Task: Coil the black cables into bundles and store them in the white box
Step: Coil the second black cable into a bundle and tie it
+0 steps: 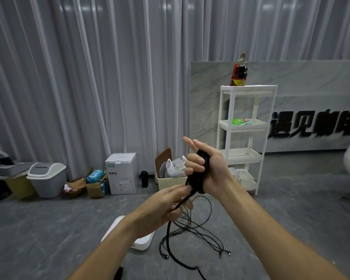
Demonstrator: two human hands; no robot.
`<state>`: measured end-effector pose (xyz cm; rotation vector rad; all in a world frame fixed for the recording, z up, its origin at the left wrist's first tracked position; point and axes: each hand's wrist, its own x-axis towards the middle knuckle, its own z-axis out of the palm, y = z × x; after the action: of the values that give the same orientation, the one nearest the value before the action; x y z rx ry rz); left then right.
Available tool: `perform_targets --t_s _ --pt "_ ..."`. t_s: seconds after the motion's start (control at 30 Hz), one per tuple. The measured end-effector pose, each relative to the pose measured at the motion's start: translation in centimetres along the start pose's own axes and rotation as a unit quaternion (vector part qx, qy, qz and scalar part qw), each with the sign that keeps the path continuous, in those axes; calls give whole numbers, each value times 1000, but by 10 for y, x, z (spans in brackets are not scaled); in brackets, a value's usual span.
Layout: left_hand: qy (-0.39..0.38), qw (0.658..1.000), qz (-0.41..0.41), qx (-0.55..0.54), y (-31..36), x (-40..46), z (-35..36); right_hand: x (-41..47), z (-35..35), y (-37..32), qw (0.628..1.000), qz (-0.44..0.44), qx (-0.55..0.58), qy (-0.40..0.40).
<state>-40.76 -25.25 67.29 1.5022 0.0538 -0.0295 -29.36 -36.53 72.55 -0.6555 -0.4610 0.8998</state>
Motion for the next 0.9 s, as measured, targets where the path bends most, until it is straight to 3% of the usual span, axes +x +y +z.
perform_targets --t_s 0.1,0.23,0.4,0.7,0.8,0.9 --pt "7 998 27 62 2 -3 2 -3 0 1 999 17 27 -9" --pt "17 997 36 60 4 -3 3 -10 1 2 995 26 83 -40" --pt "33 995 45 78 8 -3 1 -16 0 8 990 -19 134 -46" --pt "65 995 56 52 12 -4 2 -10 17 1 994 -102 19 -40" --pt "107 992 -4 66 14 -5 4 -1 13 0 991 -124 -44 2" --pt "98 990 -72 72 16 -9 -4 1 4 2 964 -159 -203 60"
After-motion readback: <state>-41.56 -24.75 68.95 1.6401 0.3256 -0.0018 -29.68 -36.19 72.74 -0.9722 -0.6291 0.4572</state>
